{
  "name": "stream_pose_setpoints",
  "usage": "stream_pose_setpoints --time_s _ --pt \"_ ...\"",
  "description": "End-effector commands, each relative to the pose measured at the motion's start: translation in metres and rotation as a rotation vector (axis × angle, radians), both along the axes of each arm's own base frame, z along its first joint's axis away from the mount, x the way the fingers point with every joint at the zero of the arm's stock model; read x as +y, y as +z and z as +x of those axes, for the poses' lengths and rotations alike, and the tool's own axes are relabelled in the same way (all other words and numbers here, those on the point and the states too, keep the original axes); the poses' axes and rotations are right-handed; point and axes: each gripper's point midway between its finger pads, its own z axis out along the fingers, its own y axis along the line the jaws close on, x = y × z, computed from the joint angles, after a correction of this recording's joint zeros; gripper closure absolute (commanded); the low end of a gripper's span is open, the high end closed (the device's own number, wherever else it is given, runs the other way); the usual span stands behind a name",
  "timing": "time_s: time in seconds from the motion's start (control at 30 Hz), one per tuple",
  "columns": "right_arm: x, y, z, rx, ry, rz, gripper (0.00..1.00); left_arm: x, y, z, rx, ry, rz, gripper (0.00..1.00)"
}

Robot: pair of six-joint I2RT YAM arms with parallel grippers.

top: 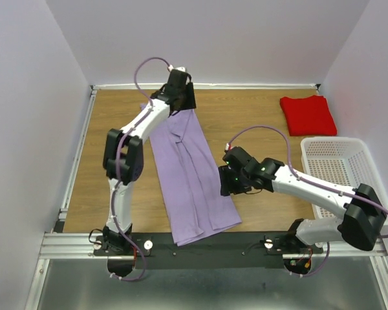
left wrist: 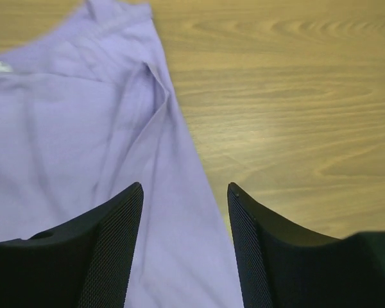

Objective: Fold and stack the t-shirts
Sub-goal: Fold the tshirt

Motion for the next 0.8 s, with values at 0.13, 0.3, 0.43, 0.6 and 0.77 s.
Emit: stream_pose_setpoints --time_s 0.13,0.3,0.43,0.6,0.77 --pt "-0.030 -0.024 -0.021 0.071 -0.079 -0.028 0.41 0.047 0.069 -0.104 -0.036 0.065 -0.003 0.30" --pt "-0.039 -0.039 -0.036 0.137 -0.077 -0.038 0.49 0.051 0.039 -0.207 0.075 0.041 -0.029 0.29" --pt "-0.038 -0.047 -0.048 0.200 -0.050 -0.037 0.50 0.054 0.001 -0.272 0.179 0.052 -0.070 0.30" --pt "-0.038 -0.044 -0.045 0.180 -0.029 -0.042 0.50 0.068 -0.023 -0.272 0.169 0.122 -0.058 0.31" --pt "-0.029 -0.036 -0.038 0.164 -0.008 -0.023 0.50 0.061 -0.016 -0.211 0.102 0.153 -0.044 0.37"
